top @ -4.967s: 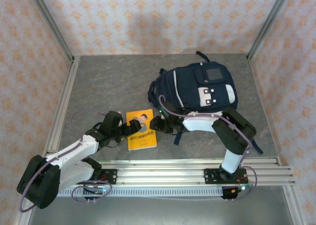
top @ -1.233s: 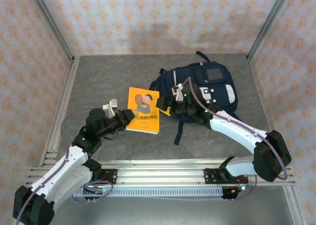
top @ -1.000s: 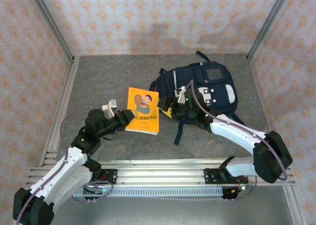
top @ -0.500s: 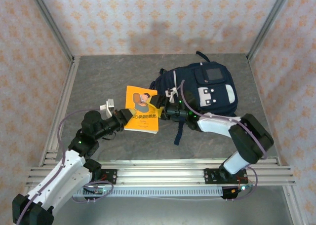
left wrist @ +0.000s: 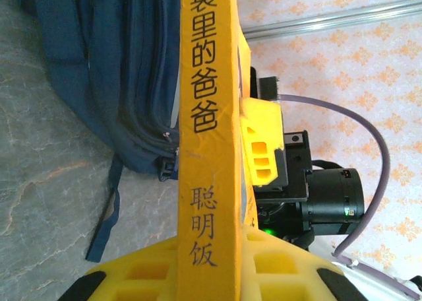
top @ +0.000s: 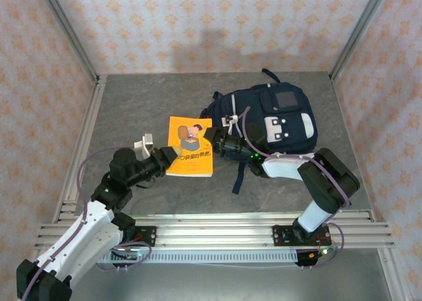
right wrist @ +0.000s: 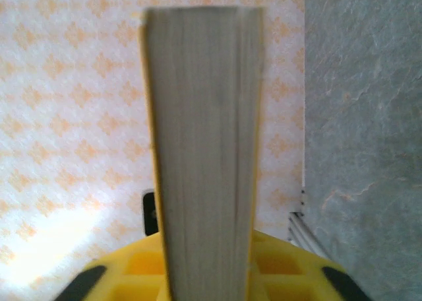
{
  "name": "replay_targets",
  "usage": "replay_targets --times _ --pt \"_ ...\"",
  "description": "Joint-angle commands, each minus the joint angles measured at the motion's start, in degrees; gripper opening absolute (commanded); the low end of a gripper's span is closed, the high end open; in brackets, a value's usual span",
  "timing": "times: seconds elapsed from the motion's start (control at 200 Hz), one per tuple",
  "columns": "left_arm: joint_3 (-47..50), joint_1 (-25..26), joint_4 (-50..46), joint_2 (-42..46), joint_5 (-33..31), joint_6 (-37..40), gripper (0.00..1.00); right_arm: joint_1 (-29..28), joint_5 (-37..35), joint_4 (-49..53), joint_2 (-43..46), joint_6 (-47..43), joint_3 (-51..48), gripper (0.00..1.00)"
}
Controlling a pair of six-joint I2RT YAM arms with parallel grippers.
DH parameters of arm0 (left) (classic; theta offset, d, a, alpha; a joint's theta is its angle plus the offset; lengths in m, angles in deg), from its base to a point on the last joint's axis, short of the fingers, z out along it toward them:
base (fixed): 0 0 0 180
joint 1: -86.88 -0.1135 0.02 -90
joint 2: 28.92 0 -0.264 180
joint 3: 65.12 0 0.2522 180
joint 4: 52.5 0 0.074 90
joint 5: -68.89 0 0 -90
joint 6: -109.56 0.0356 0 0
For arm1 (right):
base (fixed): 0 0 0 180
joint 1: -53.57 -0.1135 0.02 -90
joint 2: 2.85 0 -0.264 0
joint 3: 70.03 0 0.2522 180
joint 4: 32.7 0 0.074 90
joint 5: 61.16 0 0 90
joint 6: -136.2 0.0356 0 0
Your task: Pack the student bag
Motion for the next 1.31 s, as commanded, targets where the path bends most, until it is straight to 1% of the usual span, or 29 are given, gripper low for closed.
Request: replay_targets --times 0.0,0.035,0.095,0.1,0.12,0.15,0.175,0.21,0.27,0.39,0.475,0.555,0.691,0.766,0.881,1.046,1.246,1.301 --pt "-2.70 0.06 1.13 -0.12 -0.18 1.44 0.15 0.20 -3.31 -1.84 4.05 -1.49 -0.96 0.02" --pt "-2.81 0.08 0.94 -0.22 -0.13 1.76 0.28 0.20 -4.83 -0.94 5.27 -2.17 -1.54 0.00" --pt "-2.69 0.08 1.13 -0.02 -0.04 2.08 0.56 0.21 -8.52 1.39 7.94 -3.79 -2.75 0.00" --pt "-2.66 0.12 1.14 0.01 -0.04 2.08 0.57 0.21 -8.88 1.60 8.19 -3.99 -2.86 0.00" --pt "-2.52 0.08 1.14 0.17 -0.14 1.96 0.68 0.20 -10.21 2.53 9.21 -4.73 -3.29 0.00" --pt "-2.32 0.08 0.86 0.50 -0.57 1.76 0.79 0.20 -12.29 4.35 10.89 -5.73 -3.89 0.00" --pt "-2.21 0.08 0.59 0.76 -0.88 1.58 0.86 0.14 -14.14 5.58 12.18 -6.38 -4.42 0.00" --pt "-1.91 0.08 0.60 1.12 -1.22 1.19 0.93 -0.04 -16.85 7.36 14.24 -7.02 -5.15 0.00" --pt "-1.35 0.08 0.93 1.82 -1.82 0.19 0.99 -0.36 -21.22 9.66 17.16 -7.75 -5.98 0.00" --pt "-0.18 0.32 1.22 3.26 -4.31 -2.23 1.00 -1.57 -28.70 10.60 21.14 -7.28 -7.29 0.00" --pt "2.01 1.81 5.75 3.80 -6.91 -5.16 1.00 -2.79 -33.76 10.33 22.95 -6.75 -7.71 0.00" --pt "1.99 5.01 7.61 3.73 -10.23 -5.42 1.00 -4.10 -38.39 10.43 24.07 -6.79 -7.95 0.00" --pt "2.73 11.16 8.95 4.61 -19.46 -5.60 1.00 -5.72 -44.81 7.48 24.21 -5.88 -9.28 0.00" --pt "4.25 12.90 11.86 4.16 -22.39 -6.67 1.00 -6.08 -45.62 4.92 24.19 -5.91 -9.38 0.00" --pt "4.79 14.51 14.10 1.49 -24.47 -6.53 1.00 -6.79 -46.39 2.11 23.10 -5.16 -9.47 0.00" --pt "4.54 16.38 19.28 -4.11 -25.25 -6.64 1.00 -7.70 -46.59 -1.17 21.45 -4.29 -9.31 0.00" --pt "0.96 18.95 21.50 -9.10 -27.00 -4.92 1.00 -8.88 -47.40 -3.00 21.25 -4.87 -9.29 0.00" --pt "0.13 19.37 22.11 -10.16 -27.43 -4.69 0.98 -9.15 -47.56 -3.82 21.14 -4.94 -9.38 0.00"
